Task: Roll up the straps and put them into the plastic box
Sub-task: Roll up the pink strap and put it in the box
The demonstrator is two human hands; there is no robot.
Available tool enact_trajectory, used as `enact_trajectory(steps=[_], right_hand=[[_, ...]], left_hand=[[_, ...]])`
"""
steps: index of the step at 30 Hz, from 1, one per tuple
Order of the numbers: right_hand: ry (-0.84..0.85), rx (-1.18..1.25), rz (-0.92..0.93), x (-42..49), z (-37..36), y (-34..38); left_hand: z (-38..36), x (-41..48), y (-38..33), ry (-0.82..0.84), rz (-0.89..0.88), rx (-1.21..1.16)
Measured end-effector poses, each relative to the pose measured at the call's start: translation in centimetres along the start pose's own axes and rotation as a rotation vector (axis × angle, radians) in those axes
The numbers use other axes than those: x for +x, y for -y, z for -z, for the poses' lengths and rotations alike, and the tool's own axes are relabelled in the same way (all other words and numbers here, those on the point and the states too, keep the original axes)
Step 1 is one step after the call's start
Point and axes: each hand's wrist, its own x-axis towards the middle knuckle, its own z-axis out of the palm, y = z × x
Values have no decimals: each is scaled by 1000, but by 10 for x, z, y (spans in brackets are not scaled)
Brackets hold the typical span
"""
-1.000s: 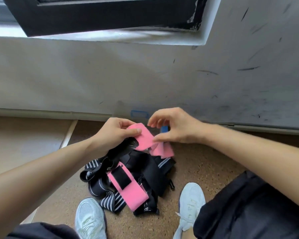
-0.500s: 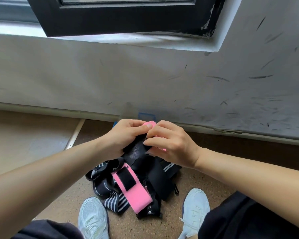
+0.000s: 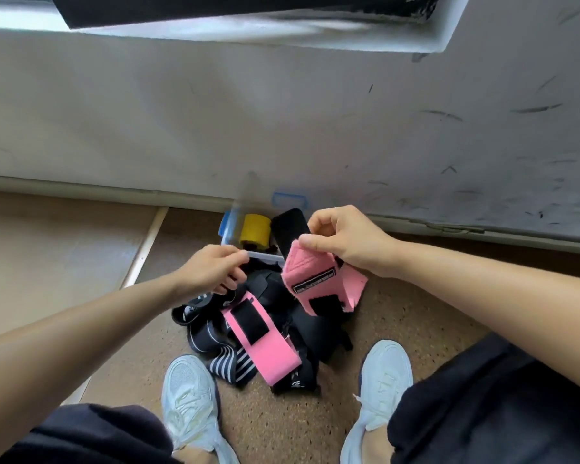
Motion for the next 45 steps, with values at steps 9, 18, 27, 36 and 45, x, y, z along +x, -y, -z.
enact_trajectory(steps=[9,18,27,36,45], right_hand=[[204,-247,-312,8,10,-47],[230,-293,-329,6,6,-55],[118,-318,-290,8,20,-48],[-15,41,-252,4,41,-22],[-97,170,-192,0,61,16]], left_hand=[[-54,45,74,250,-532,1211],[-81,59,94,292,-639,1620],[-23,58,60,287,-302,878],[14,16,-19,49,-144,220],[24,-19,-72,-245,-249,-177]])
